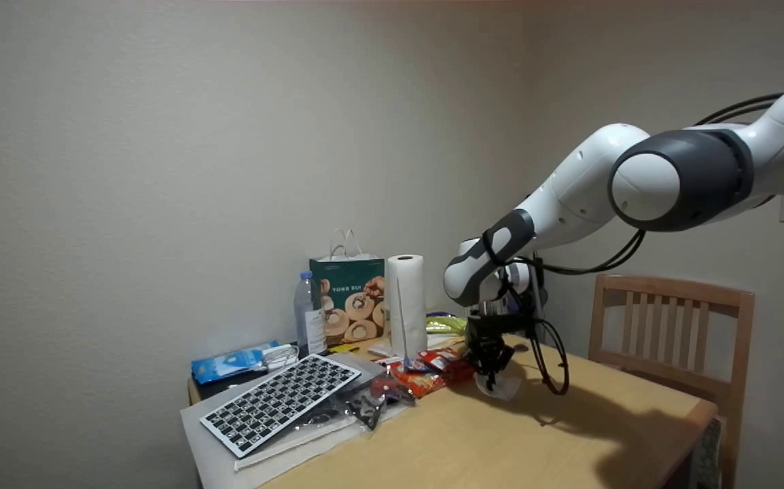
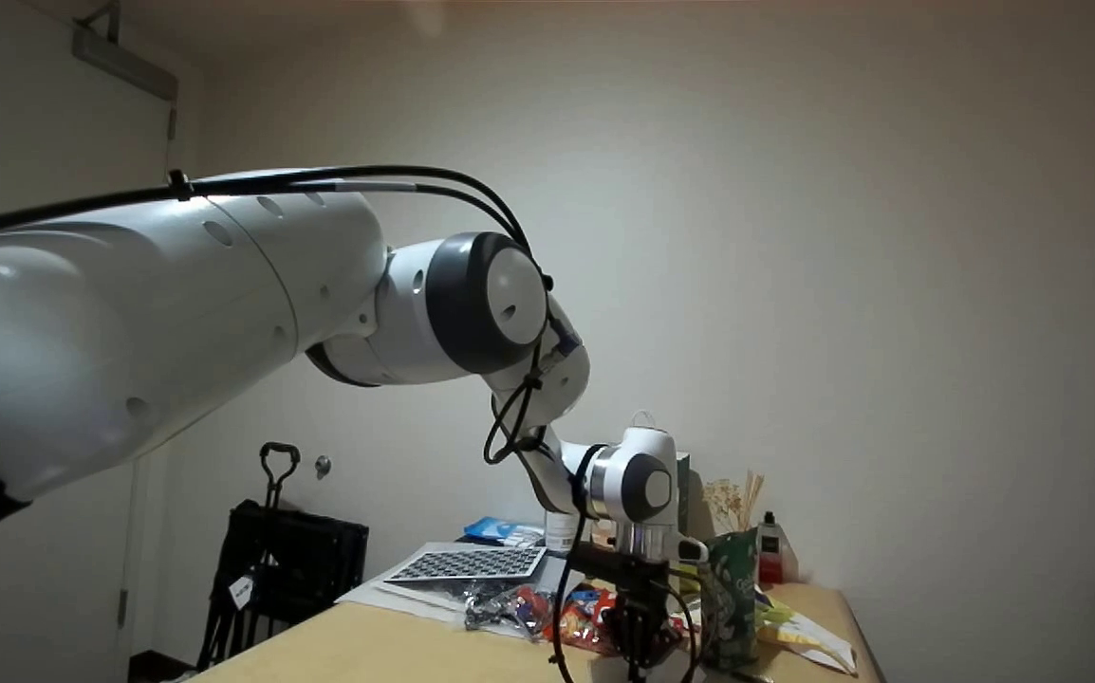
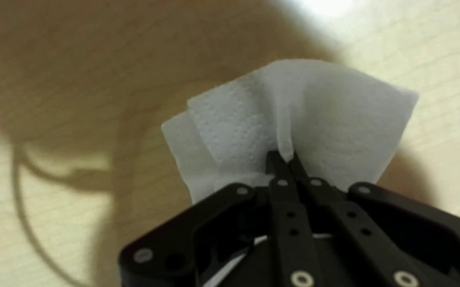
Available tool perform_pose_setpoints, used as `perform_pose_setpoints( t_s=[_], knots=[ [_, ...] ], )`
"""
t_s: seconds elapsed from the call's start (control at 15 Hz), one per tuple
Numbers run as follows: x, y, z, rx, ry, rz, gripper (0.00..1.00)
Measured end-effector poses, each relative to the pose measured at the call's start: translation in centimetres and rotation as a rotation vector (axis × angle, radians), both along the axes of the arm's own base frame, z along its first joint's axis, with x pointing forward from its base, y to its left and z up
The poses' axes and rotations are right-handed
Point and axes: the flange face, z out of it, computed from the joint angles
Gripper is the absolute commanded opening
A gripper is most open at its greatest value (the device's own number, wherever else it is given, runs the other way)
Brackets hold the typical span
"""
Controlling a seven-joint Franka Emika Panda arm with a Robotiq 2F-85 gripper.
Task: Use the tissue to wipe the table
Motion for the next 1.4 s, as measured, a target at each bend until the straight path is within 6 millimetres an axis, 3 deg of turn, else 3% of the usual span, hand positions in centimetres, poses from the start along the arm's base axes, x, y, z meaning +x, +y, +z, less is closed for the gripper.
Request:
perform_pose_setpoints(
  t_s=[0.13,0.4,0.53,1.0,1.4],
  knots=[
    [0.4,2.5,0.0,0.013,0.017,0.037,0.00],
    [0.5,10.4,-0.2,0.030,0.106,0.162,0.02],
    [0.4,12.9,-0.2,0.024,0.136,0.205,0.02],
    [0.3,13.3,-0.2,0.025,0.134,0.208,0.00],
    [-1.5,11.6,-0.1,0.112,0.035,0.105,0.00]
  ],
)
